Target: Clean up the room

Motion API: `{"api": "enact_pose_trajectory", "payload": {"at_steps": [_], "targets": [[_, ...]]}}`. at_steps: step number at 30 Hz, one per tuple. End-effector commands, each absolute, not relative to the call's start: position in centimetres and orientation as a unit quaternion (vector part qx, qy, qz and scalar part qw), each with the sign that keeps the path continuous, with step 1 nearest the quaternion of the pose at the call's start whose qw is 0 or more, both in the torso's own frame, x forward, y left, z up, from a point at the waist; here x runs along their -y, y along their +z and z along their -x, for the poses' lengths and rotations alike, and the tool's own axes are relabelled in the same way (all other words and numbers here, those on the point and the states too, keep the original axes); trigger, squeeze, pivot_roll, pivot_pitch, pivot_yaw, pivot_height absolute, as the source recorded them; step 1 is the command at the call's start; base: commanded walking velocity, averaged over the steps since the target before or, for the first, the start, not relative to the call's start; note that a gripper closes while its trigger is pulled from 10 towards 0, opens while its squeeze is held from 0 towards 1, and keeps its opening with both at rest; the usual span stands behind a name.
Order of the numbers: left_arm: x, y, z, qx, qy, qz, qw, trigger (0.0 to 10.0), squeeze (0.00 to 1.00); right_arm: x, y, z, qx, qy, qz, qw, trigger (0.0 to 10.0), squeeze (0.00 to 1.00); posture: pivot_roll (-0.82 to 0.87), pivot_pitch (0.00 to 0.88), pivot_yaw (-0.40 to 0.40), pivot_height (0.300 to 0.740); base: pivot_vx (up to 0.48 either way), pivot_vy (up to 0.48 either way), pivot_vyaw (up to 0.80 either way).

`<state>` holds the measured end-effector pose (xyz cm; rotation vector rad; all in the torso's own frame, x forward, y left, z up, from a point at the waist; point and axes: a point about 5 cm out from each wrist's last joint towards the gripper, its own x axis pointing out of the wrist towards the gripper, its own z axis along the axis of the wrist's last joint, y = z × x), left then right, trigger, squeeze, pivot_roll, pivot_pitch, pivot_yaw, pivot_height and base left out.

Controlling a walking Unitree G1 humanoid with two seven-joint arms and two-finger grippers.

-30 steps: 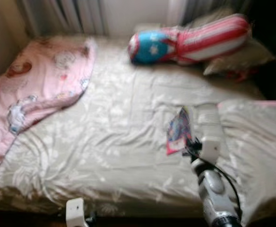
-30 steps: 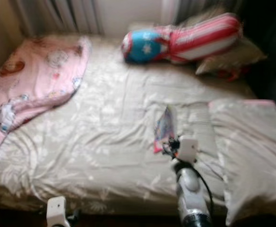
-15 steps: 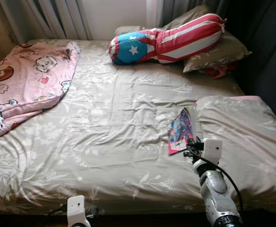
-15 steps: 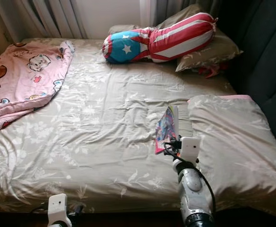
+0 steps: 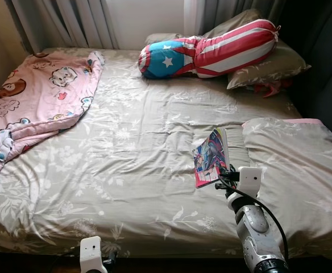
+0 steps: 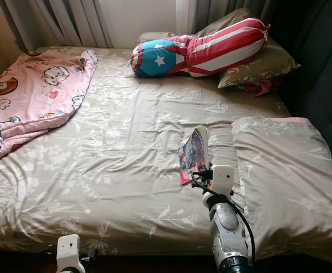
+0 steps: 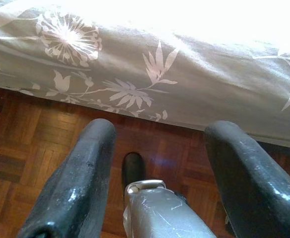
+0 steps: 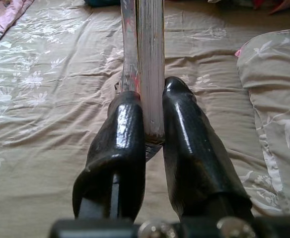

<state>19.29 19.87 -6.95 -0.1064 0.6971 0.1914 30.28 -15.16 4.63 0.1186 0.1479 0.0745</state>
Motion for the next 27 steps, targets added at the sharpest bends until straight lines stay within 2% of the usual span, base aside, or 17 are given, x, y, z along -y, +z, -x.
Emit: {"api": "enact_pose_trajectory", "payload": {"at_steps": [1, 4, 17, 27], "targets": [[-19.9, -7.3, -18.7, -0.356, 0.090, 0.041, 0.929, 10.0, 0.00, 15.0, 5.6, -30.5, -0.045, 0.052, -0.041, 0.997, 10.0, 0.00, -0.01, 0.107, -0.016, 0.740, 0.259, 0.000, 0.80], [-19.9, -7.3, -18.6, -0.357, 0.089, 0.039, 0.929, 10.0, 0.00, 14.9, 5.6, -30.5, -0.045, 0.051, -0.045, 0.997, 10.0, 0.00, -0.01, 0.107, -0.016, 0.740, 0.259, 0.000, 0.80], [-19.7, -7.2, -19.0, -0.350, 0.086, 0.040, 0.932, 10.0, 0.00, 14.9, 5.4, -30.5, -0.051, 0.041, -0.050, 0.997, 10.0, 0.00, -0.01, 0.109, -0.015, 0.740, 0.260, 0.000, 0.00], [-19.6, -6.6, -19.8, -0.324, 0.087, 0.050, 0.941, 10.0, 0.00, 14.7, 5.3, -30.4, -0.052, 0.042, -0.056, 0.996, 10.0, 0.00, -0.01, 0.113, -0.012, 0.740, 0.000, 0.000, 0.00]]}}
